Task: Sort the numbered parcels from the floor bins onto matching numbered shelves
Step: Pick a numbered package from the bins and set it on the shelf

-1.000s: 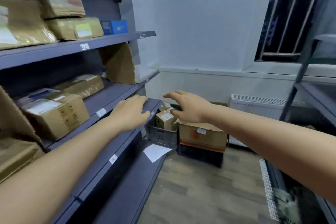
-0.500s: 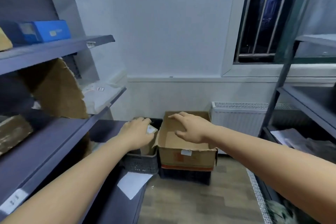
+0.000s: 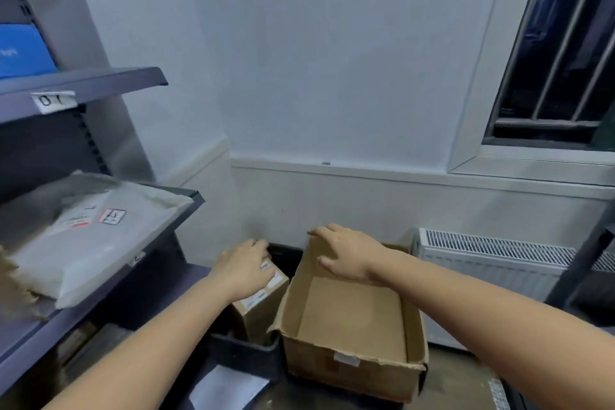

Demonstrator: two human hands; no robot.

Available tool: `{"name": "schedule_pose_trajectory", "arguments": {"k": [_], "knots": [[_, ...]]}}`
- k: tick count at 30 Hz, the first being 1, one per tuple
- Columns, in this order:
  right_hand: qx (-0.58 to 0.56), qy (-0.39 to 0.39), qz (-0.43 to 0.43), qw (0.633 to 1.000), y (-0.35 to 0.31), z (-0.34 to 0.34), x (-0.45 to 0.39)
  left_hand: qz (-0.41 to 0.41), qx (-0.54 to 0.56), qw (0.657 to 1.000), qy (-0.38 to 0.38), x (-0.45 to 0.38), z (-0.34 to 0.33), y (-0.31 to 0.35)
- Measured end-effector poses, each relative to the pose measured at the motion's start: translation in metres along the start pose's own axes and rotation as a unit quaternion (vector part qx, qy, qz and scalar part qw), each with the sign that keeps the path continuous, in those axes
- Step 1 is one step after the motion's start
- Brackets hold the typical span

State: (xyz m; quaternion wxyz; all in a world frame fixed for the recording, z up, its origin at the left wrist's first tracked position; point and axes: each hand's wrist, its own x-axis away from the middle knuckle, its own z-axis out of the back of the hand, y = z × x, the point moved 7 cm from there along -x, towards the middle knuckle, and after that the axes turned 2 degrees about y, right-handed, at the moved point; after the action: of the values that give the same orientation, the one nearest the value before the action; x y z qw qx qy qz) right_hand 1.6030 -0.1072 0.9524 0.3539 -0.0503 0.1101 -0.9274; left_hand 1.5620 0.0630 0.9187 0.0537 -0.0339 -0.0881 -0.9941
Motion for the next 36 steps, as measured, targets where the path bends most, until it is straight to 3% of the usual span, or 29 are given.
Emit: {"name": "schedule_pose_trajectory", "arguments": {"k": [8,19,23,36], "knots": [[-0.025,-0.063,0.015,0.998,0.063,-0.045,-0.132,0.068,0.041,0.996,-0.043,-0.116,-0.049,-0.049],[-0.079,-0.149,-0.025,0.985,0.128,-0.159,-0.312,0.140,0.099,0.972,-0.163,-0.265,-0.153,-0.146],[-0.094,-0.178,-0.035,0.979,0.150,-0.198,-0.365,0.189,0.146,0.960,-0.149,-0.314,-0.180,-0.180],[-0.103,-0.233,0.009,0.967,0.208,-0.352,-0.509,0.269,0.107,0.953,-0.089,-0.421,-0.282,-0.267]]}}
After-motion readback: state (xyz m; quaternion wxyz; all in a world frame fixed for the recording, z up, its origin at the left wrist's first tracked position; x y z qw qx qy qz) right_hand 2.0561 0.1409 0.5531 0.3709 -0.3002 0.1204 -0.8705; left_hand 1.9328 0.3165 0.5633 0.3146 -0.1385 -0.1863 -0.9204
